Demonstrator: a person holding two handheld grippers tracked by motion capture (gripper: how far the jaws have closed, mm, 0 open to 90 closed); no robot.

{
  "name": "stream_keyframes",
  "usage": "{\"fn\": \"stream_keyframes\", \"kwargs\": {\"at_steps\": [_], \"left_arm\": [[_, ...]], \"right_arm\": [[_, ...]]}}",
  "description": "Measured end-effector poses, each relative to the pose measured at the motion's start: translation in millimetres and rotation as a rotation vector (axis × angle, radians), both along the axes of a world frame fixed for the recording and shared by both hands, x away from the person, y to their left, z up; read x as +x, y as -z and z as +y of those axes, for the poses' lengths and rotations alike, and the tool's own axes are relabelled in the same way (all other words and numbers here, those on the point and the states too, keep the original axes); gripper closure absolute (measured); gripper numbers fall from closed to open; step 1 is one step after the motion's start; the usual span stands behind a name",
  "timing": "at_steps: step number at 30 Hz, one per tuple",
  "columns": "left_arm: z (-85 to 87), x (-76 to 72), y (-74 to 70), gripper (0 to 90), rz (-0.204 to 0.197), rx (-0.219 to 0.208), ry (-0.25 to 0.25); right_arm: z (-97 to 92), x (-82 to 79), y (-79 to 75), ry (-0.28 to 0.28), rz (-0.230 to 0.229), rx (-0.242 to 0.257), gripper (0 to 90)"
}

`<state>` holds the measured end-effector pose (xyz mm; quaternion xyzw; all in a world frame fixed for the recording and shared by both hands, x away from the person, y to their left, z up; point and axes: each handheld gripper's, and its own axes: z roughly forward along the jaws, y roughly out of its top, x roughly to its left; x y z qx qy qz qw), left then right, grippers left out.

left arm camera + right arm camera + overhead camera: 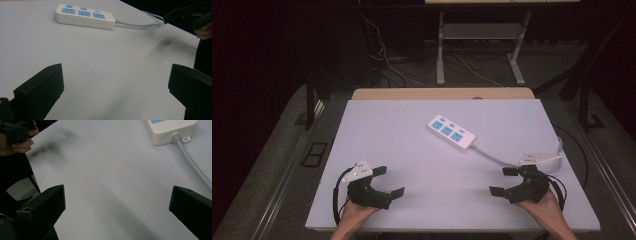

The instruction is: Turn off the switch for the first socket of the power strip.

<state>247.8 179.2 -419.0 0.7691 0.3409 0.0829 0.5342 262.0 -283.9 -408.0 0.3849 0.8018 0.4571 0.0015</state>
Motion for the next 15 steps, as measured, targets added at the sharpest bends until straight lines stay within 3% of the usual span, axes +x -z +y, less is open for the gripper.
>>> {"fn": "stream_keyframes", "kwargs": {"at_steps": [15], "left_arm": [[0.9, 0.5, 0.5, 0.0, 0.007, -0.003, -0.001]], "right_arm": [[4.3, 13.4, -9.8, -0.036, 0.017, -0.026, 0.3]]}}
